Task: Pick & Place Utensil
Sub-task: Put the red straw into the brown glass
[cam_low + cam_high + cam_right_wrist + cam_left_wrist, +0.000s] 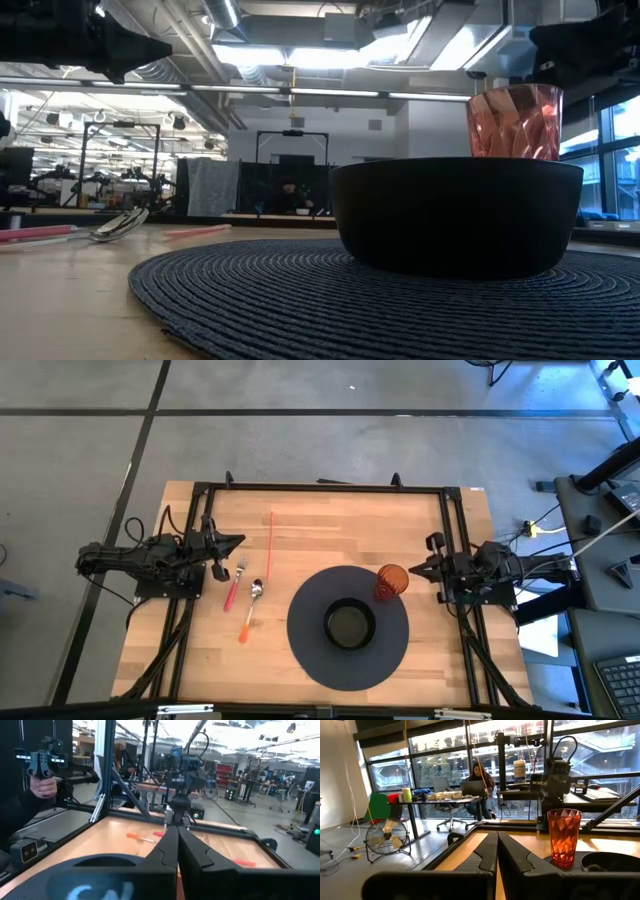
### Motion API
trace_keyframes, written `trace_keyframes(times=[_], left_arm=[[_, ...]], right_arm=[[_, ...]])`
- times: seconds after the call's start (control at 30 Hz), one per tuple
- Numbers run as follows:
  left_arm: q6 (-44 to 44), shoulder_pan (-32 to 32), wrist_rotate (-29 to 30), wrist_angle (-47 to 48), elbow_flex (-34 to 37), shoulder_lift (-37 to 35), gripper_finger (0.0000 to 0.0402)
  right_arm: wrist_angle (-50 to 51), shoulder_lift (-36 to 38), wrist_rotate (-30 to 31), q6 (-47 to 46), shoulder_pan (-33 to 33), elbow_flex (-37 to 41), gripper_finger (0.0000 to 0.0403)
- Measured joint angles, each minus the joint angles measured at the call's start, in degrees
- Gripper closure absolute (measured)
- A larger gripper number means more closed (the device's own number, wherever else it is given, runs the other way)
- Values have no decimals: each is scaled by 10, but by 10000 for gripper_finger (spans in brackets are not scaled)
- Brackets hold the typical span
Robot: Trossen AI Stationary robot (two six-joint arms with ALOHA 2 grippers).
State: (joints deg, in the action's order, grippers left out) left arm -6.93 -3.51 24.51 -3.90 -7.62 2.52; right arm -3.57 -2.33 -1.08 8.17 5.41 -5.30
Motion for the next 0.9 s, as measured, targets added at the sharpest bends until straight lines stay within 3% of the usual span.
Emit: trace_keyframes(times=[0.47,0.57,0.63,0.77,0.9], left_arm=[[56,0,-1,23,0,0,396],[141,5,79,4,-1,16,396],[182,15,123,8,-2,41,398],[245,46,93,45,-38,132,400],[324,92,88,112,-111,271,397]], right_arm=[[17,0,7,-4,0,0,400],[17,0,44,-20,0,0,400],[17,0,63,-21,0,0,400],[17,0,75,-28,0,0,400],[17,0,75,-32,0,0,400]])
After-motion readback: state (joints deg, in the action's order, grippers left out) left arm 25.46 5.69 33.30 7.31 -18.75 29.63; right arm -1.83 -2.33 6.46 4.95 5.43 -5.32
